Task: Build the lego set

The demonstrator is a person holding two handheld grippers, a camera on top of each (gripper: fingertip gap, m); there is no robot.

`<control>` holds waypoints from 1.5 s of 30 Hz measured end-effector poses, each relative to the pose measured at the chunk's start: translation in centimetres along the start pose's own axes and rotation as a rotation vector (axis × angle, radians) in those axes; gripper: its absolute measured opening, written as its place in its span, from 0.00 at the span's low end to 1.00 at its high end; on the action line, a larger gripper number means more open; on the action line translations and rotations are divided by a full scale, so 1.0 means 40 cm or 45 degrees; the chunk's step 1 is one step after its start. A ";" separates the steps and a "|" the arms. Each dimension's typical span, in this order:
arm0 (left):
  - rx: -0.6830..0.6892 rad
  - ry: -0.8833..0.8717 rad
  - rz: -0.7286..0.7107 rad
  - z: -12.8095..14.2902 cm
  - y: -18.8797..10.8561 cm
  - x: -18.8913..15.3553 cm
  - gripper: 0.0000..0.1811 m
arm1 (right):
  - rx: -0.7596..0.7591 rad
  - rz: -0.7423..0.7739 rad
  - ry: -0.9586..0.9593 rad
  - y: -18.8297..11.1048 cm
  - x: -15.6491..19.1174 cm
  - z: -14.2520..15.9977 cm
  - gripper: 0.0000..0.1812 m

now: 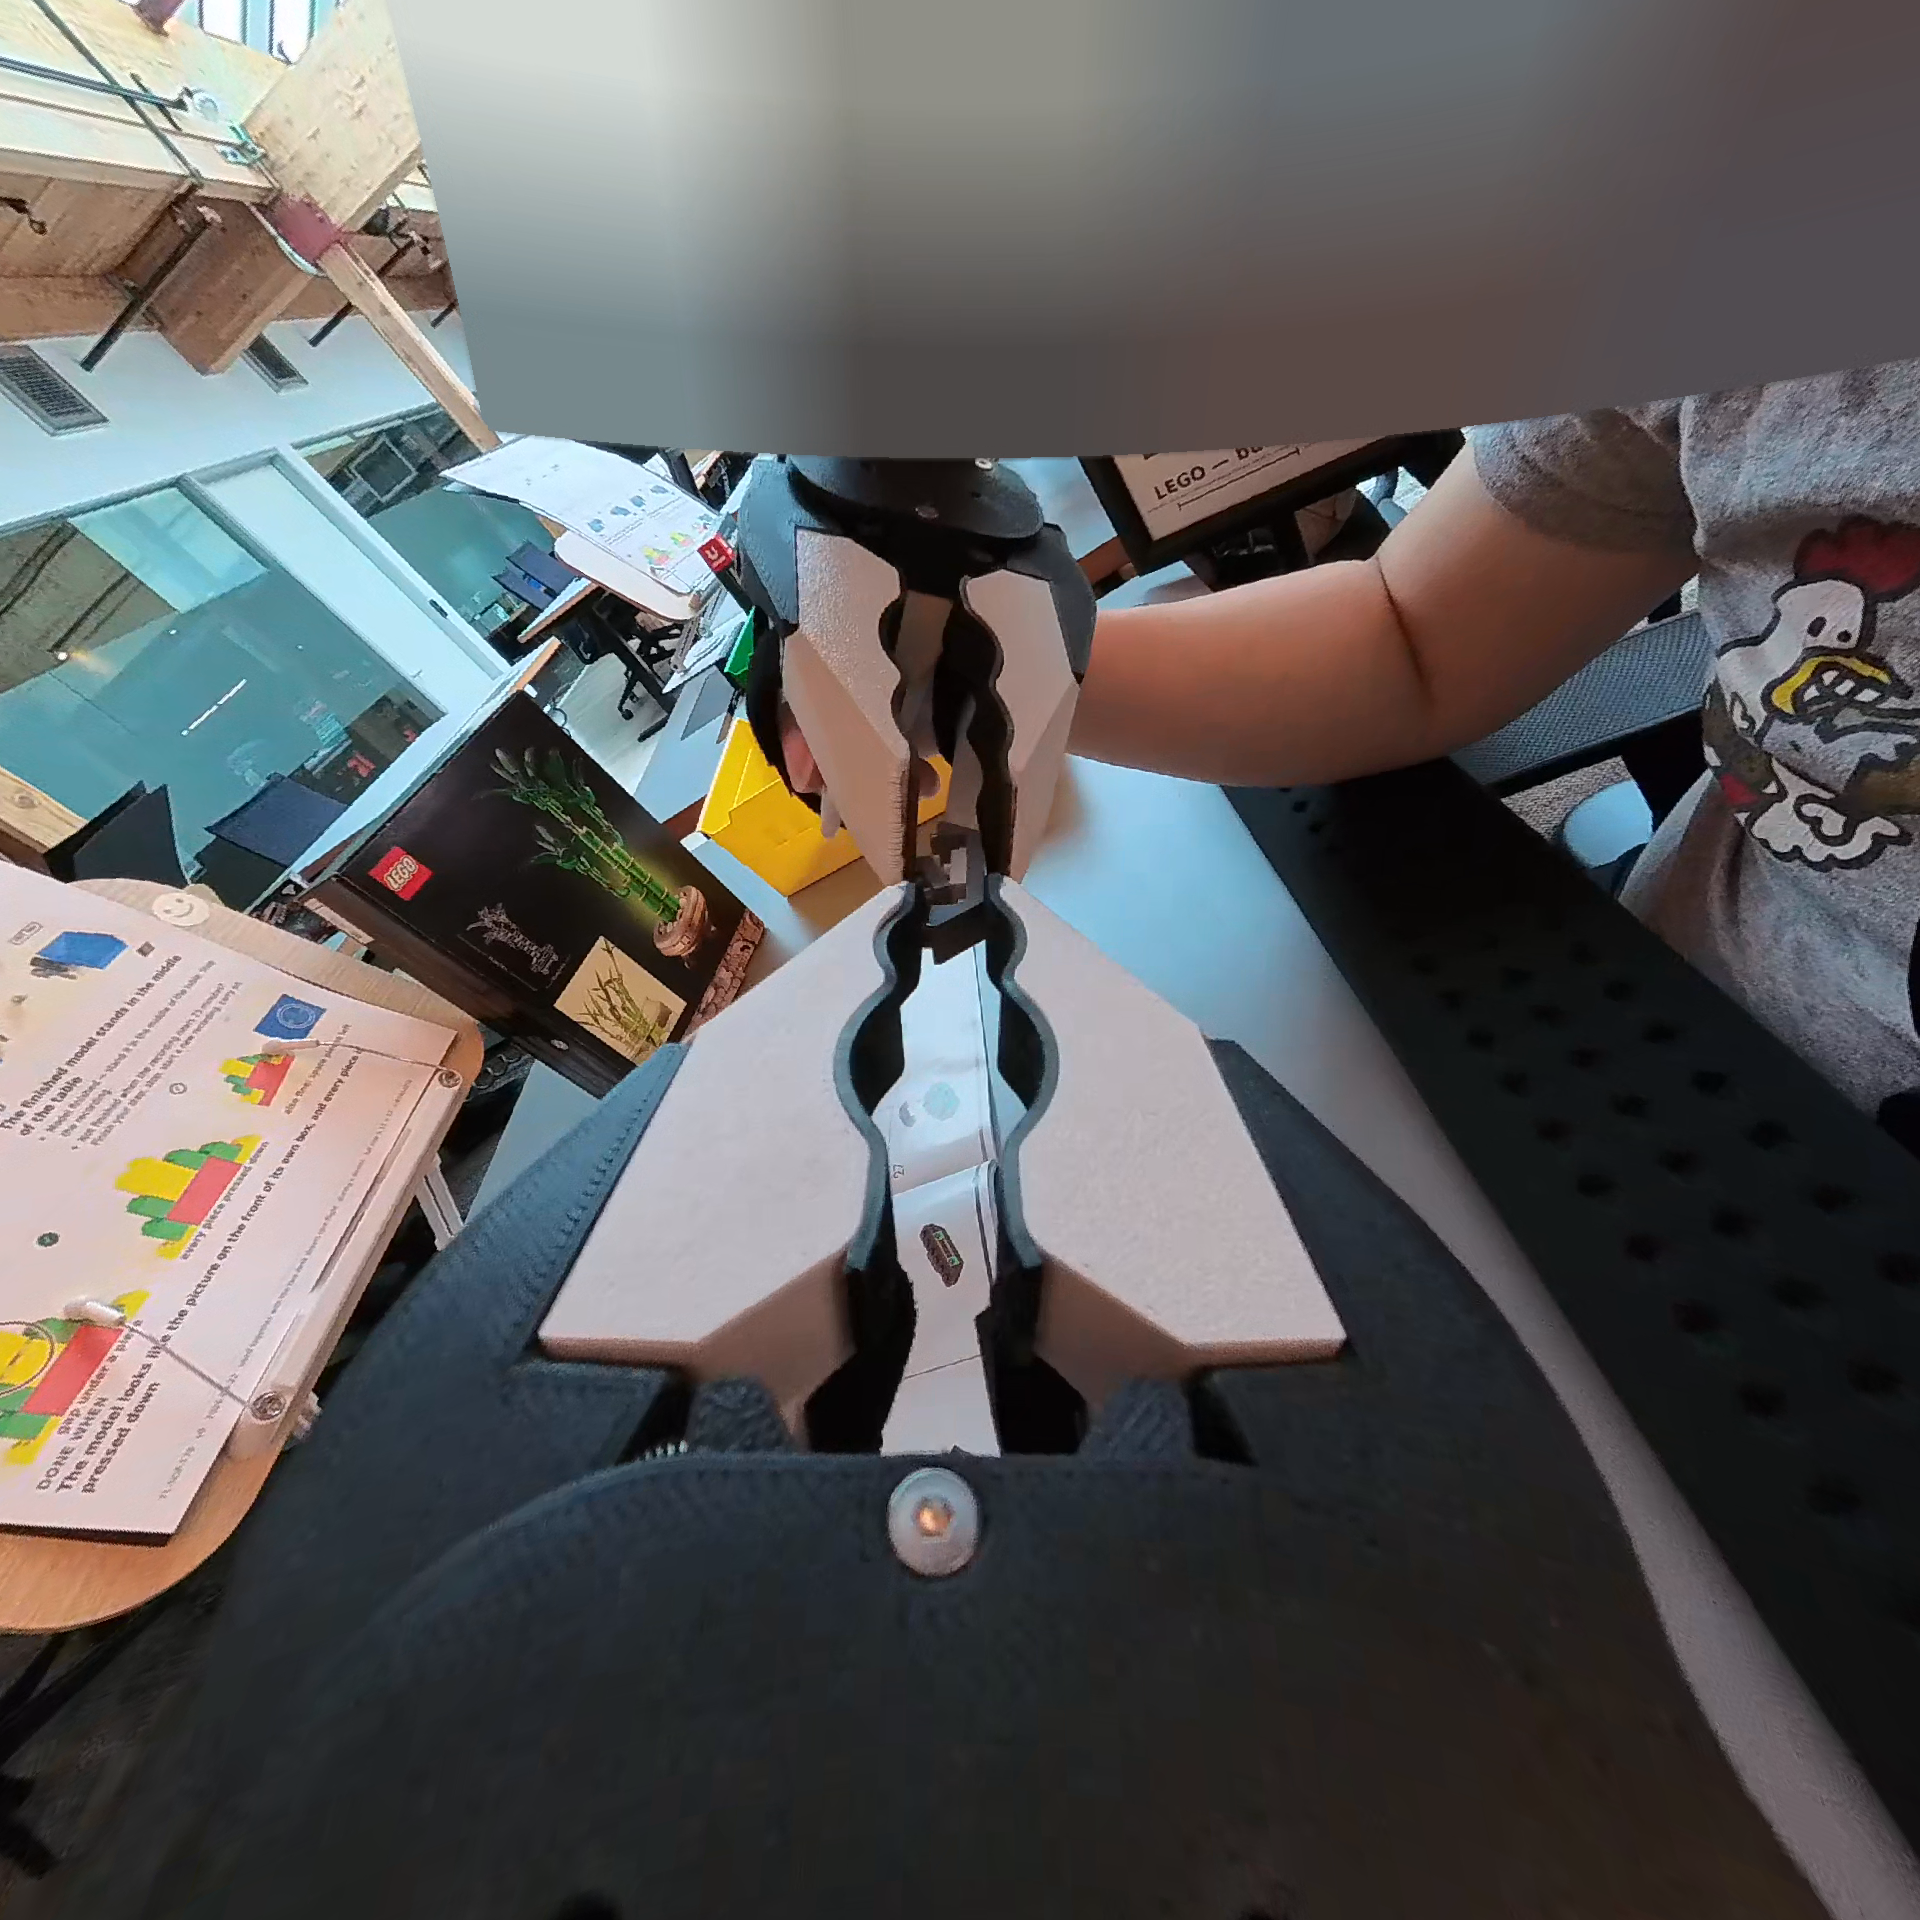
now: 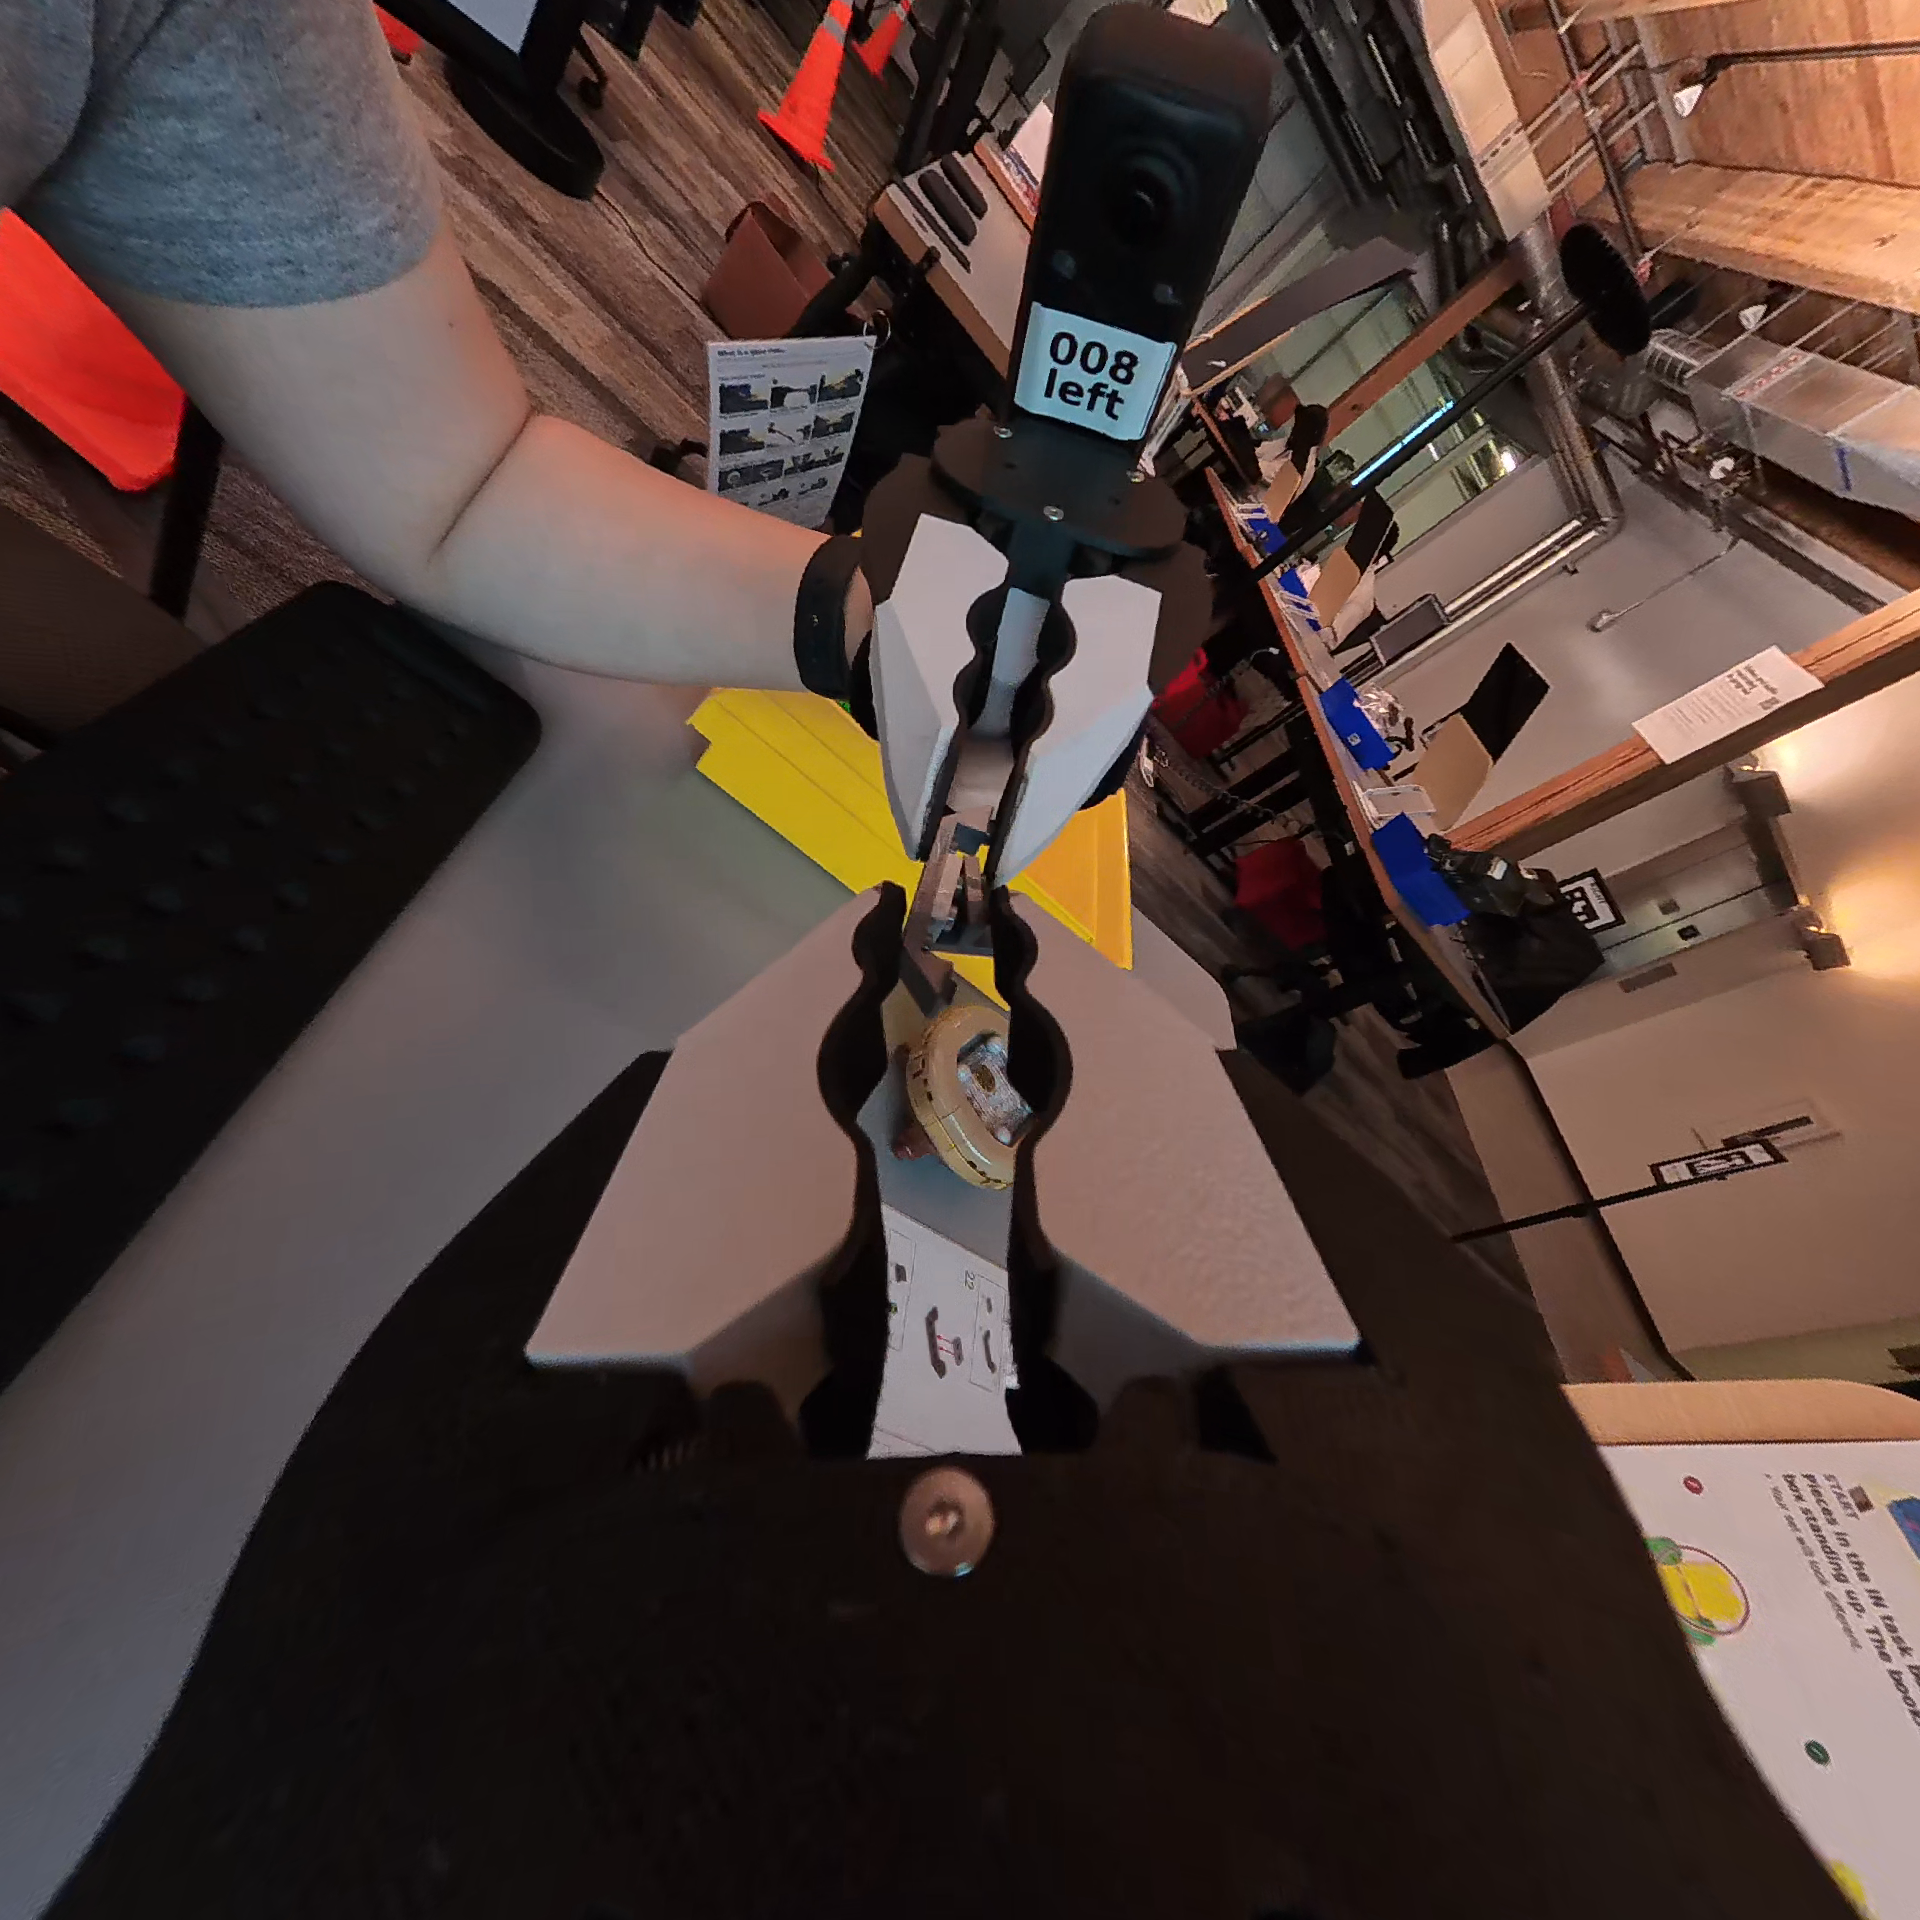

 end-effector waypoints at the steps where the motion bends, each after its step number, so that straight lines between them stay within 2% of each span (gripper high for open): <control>1: -0.001 -0.002 0.005 0.000 0.000 -0.001 0.05 | -0.004 -0.004 0.001 0.000 0.001 0.000 0.09; 5: -0.010 -0.007 0.012 -0.001 -0.003 -0.001 0.05 | -0.013 0.009 -0.005 0.001 0.000 -0.002 0.10; 21: -0.021 0.000 0.025 -0.002 -0.007 -0.005 0.06 | -0.014 0.003 0.002 0.004 0.003 -0.010 0.06; 34: -0.012 0.059 -0.038 -0.008 -0.010 -0.001 0.05 | -0.022 0.054 0.001 0.003 -0.005 -0.009 0.06; 45: 0.005 0.226 -0.129 -0.004 -0.002 -0.004 0.05 | 0.012 0.082 -0.055 -0.001 -0.007 -0.004 0.06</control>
Point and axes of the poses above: each gripper's, where its closed fingertips meet, y out along the fingers, z out of its underside, x = y × z across the jaws, the point moved 7 cm from there along -y, back along the fingers, and after that the axes turned 5 degrees about -z, right-handed, at the moved point
